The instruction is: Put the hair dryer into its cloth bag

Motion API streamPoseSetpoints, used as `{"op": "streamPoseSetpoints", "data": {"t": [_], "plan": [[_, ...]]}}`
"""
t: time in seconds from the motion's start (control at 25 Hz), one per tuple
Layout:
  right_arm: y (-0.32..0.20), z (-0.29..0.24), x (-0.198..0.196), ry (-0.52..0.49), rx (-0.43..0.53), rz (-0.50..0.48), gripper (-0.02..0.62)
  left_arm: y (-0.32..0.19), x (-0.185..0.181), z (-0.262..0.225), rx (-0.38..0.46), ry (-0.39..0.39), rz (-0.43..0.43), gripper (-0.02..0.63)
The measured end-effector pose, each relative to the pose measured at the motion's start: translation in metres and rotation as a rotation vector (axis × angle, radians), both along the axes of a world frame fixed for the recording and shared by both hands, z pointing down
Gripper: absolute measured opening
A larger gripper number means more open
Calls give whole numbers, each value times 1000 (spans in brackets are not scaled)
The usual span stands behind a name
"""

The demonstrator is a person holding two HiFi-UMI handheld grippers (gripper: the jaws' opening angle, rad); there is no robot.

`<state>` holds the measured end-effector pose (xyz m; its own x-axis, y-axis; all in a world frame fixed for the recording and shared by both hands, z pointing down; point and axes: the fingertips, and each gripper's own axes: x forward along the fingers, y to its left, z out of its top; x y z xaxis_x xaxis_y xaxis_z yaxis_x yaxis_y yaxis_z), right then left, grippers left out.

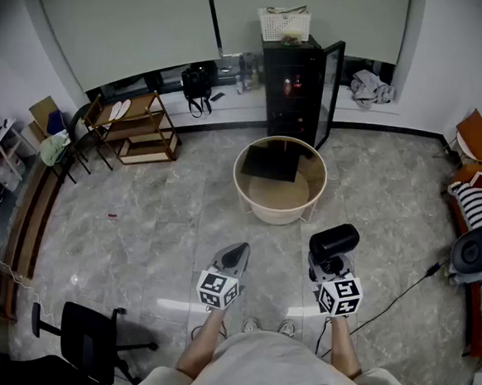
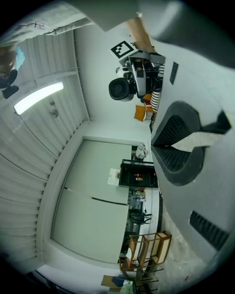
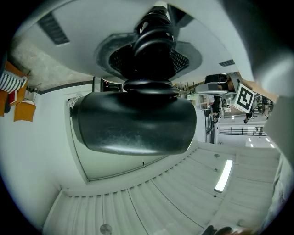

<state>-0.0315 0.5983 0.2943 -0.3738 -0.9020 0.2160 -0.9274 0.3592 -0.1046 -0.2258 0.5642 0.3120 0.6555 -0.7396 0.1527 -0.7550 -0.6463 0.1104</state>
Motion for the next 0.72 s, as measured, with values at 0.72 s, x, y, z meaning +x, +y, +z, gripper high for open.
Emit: {"op": "streamPoseSetpoints", "data": {"t": [0.72], "plan": [[-7,0,60,-3,10,-35,196,-6,64,1,9,-10,-11,31]]}}
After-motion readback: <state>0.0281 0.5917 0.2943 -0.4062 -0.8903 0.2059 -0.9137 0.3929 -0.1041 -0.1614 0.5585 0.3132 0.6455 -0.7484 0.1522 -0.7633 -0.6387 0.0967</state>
